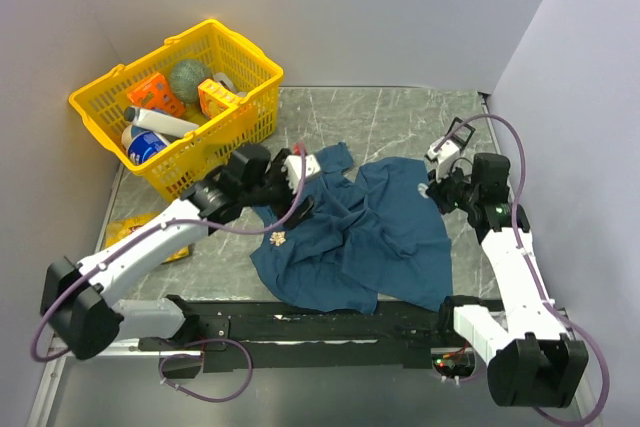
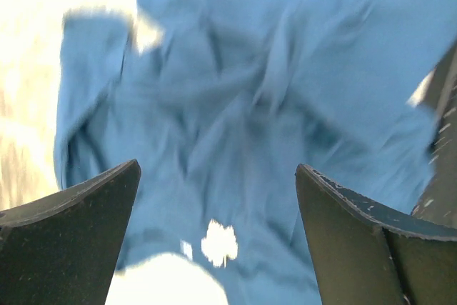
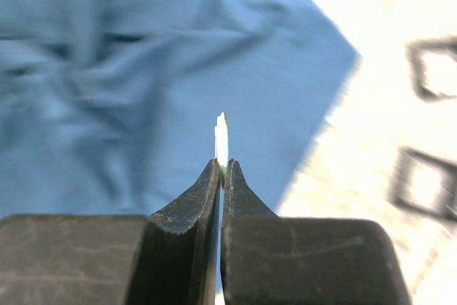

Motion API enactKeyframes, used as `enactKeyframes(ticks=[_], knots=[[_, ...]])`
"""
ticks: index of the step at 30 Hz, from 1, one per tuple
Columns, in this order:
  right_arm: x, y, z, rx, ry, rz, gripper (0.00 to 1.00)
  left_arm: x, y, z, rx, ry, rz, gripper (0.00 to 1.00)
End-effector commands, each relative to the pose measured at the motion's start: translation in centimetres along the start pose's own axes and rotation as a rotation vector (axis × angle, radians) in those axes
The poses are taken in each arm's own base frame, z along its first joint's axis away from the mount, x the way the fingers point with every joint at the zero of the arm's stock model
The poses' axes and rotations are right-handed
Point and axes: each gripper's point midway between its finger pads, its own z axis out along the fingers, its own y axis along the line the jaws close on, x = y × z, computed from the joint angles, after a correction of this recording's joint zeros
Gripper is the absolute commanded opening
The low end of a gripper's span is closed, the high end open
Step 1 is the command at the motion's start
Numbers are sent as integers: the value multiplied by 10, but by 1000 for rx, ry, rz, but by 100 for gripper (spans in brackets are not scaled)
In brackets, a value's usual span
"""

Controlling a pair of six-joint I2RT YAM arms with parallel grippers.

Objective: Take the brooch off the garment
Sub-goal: Place the brooch in the brooch box.

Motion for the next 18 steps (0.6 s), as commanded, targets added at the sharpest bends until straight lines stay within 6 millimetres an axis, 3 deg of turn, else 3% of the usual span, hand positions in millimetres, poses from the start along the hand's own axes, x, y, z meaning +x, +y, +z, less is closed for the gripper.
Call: enactKeyframes(ticks=[1, 5, 9, 10, 12, 13, 15, 17, 18], knots=[[-10, -69, -4, 322, 39, -30, 0, 17, 35, -18, -251, -30, 9, 96], [-20, -102, -2, 464, 76, -21, 0, 50, 51, -18, -367, 59, -26, 96], [-35, -134, 5, 599, 128, -74, 0, 75, 48, -11, -334, 135, -27, 96], [-33, -141, 15, 610, 159, -100, 0, 77, 46, -11, -323, 139, -23, 96], [-36, -157, 17, 677, 197, -124, 0, 75, 47, -16, -333, 140, -10, 96], [-29, -164, 28, 675, 241, -144, 0, 71, 51, -21, -355, 141, 1, 96], [-41, -178, 35, 705, 239, -167, 0, 67, 49, -33, -363, 149, -5, 96], [-31, -189, 55, 692, 311, -186, 0, 57, 54, -49, -405, 155, -5, 96], [-46, -198, 59, 704, 295, -193, 0, 54, 50, -62, -411, 151, -6, 96]])
